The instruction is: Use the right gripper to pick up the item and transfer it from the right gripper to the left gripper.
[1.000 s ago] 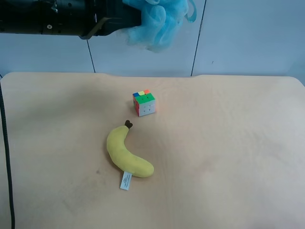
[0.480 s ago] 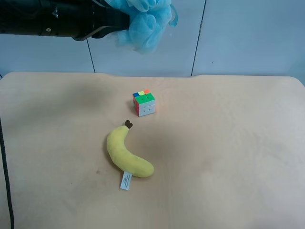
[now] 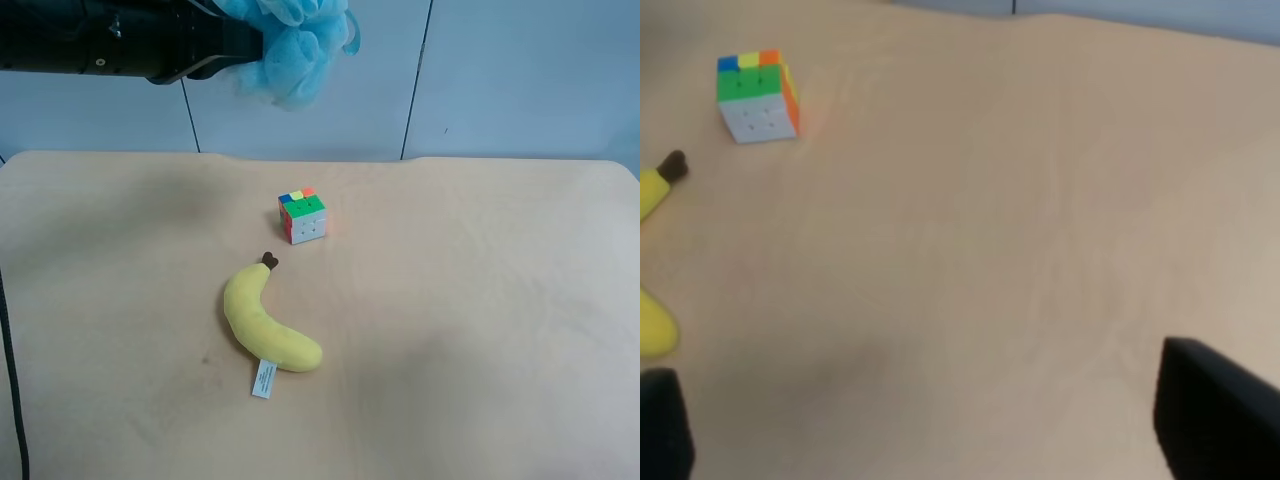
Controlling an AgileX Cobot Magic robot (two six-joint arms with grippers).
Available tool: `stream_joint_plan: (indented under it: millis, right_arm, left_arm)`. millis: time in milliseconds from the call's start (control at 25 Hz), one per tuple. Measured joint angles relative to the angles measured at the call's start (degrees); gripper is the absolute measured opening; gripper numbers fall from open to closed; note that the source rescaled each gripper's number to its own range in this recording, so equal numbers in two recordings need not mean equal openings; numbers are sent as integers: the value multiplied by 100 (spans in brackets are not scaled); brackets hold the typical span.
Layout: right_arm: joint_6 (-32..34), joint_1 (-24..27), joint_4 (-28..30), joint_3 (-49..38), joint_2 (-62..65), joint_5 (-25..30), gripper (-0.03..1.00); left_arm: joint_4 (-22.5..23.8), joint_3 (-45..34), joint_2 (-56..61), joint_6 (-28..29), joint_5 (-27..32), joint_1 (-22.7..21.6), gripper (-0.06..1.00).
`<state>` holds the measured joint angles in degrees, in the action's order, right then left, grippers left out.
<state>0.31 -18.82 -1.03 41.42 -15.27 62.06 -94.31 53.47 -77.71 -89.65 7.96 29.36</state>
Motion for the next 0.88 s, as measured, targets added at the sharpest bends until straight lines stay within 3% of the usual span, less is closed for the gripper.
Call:
stream_joint_plan:
  millis: [360, 880]
  right_arm:
    - [106, 0, 6, -844, 793, 46, 100]
    - [106, 0, 6, -884, 801, 94, 100]
  left_arm:
    - [6, 0, 0, 0, -207, 0, 0]
    - [284, -14, -45, 0, -749, 0, 0]
